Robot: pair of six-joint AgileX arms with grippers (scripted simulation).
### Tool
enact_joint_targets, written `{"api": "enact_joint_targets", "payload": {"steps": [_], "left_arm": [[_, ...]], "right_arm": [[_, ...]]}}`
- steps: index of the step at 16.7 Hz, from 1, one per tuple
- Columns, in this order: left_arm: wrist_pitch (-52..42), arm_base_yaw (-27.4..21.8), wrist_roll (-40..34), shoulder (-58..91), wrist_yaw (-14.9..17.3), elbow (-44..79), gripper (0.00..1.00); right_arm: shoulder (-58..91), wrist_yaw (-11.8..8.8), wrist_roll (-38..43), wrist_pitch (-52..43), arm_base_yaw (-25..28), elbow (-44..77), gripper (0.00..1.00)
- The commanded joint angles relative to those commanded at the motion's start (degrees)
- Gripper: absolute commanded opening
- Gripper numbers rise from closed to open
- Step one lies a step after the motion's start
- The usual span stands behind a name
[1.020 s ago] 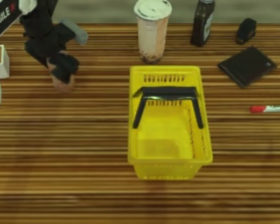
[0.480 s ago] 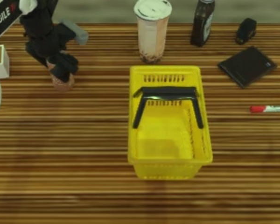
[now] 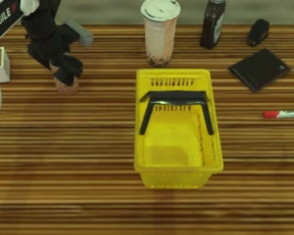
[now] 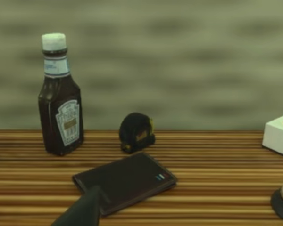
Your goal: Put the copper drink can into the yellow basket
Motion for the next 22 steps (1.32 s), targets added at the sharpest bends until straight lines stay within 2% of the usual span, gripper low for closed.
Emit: {"api": "enact_joint_targets", "payload": {"steps": [3,7,10,18,22], "left_arm": [[5.4,-0.8,-1.6,-1.4,3.7,-2.8,0.0],[21.1,-2.1,-6.3,-5.0,13.1,-10.5,0.0],[37.7,-3.3,-11.3,-8.7,22.6,-18.5,0.0],[85.8,-7.1,-26.3,-20.5,50.6,-43.2,0.0],[103.6,-8.6,-32.3,-25.8,61.8,-53.4,0.0]], "right_arm": [[0.0,0.0,0.0,0.0,0.0,0.0,1.0],[0.0,0.0,0.0,0.0,0.0,0.0,1.0],[0.0,0.0,0.0,0.0,0.0,0.0,1.0],[0.0,0.0,0.0,0.0,0.0,0.0,1.0],[0.0,0.0,0.0,0.0,0.0,0.0,1.0]]}}
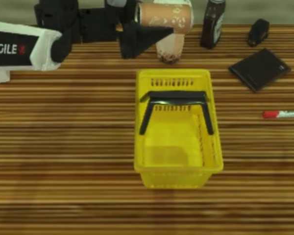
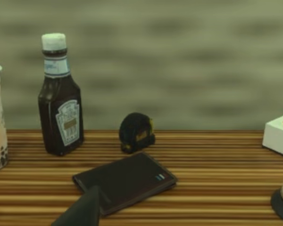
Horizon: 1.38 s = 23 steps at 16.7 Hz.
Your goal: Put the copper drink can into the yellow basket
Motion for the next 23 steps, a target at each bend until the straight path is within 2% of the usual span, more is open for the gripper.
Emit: {"api": "enact_joint_targets", "payload": {"steps": [3,5,12,19,23], "left_arm": [[7.4,-0.7,-2.8,-2.6,5.3,-4.8,0.0],[9.3,-0.9,-3.5,-3.4,6.8,-6.1,0.0],[10.3,-0.7,-3.4,-2.3,6.9,-6.1,0.0],[25.1,0.4,-3.7,8.8,6.9,-9.0,0.0],[27.6,0.5,-3.8,11.0,6.9,-9.7,0.0]], "right_arm": [[0.0,0.0,0.0,0.0,0.0,0.0,1.0],[0.0,0.0,0.0,0.0,0.0,0.0,1.0],[0.0,0.0,0.0,0.0,0.0,0.0,1.0],[0.0,0.0,0.0,0.0,0.0,0.0,1.0],[0.0,0.0,0.0,0.0,0.0,0.0,1.0]]}}
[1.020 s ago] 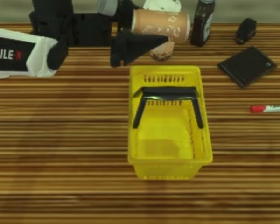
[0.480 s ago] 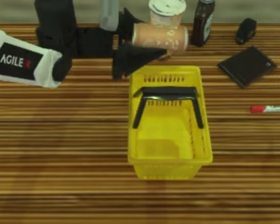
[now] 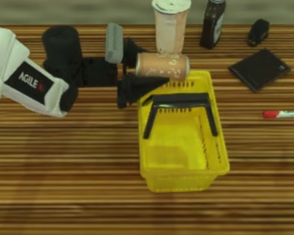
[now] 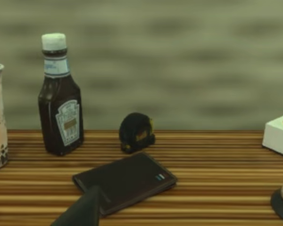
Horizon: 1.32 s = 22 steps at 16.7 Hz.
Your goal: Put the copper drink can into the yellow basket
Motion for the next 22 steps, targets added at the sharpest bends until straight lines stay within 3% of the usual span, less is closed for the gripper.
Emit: {"api": "enact_joint_targets", "payload": {"steps": [2,15,22], "left_arm": [[0.0,0.0,0.0,0.0,0.0,0.0,0.0],[0.0,0.0,0.0,0.0,0.0,0.0,0.98],[0.0,0.0,0.0,0.0,0.0,0.0,1.0]], "right_arm": [[0.0,0.0,0.0,0.0,0.0,0.0,1.0],[0.0,0.0,0.0,0.0,0.0,0.0,1.0],[0.0,0.0,0.0,0.0,0.0,0.0,1.0]]}}
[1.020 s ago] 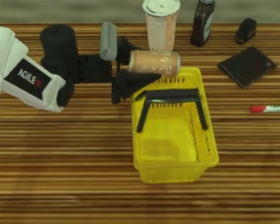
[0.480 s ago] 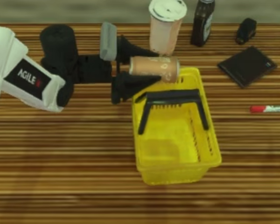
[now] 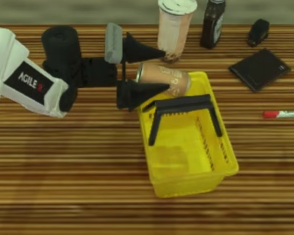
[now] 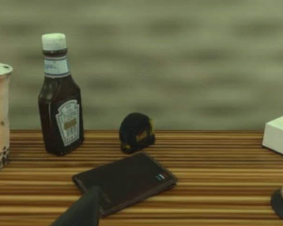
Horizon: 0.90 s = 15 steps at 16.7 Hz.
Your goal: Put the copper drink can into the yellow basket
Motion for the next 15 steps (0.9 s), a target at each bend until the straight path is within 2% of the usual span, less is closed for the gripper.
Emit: {"api": "enact_joint_targets", "payload": {"steps": [4,7,10,15], "left_arm": [[-0.3,-0.2,0.0,-0.6,-0.3,-0.1,1.0],[-2.2,0.3,-0.2,-4.6,-2.6,-2.3,1.0],[-6.0,1.5,-0.8,-12.9,-7.3,-6.5,1.0],[-15.8,4.8,-2.0,-33.8,-19.3,-17.4,1.0]], "right_arm": [[0.5,0.0,-0.3,-0.4,0.2,0.5,1.0],[5.5,-0.2,-2.5,-3.6,1.8,5.3,1.0],[15.1,-0.2,-7.1,-9.9,4.7,14.5,1.0],[37.9,0.0,-17.7,-24.9,11.4,36.2,1.0]]}}
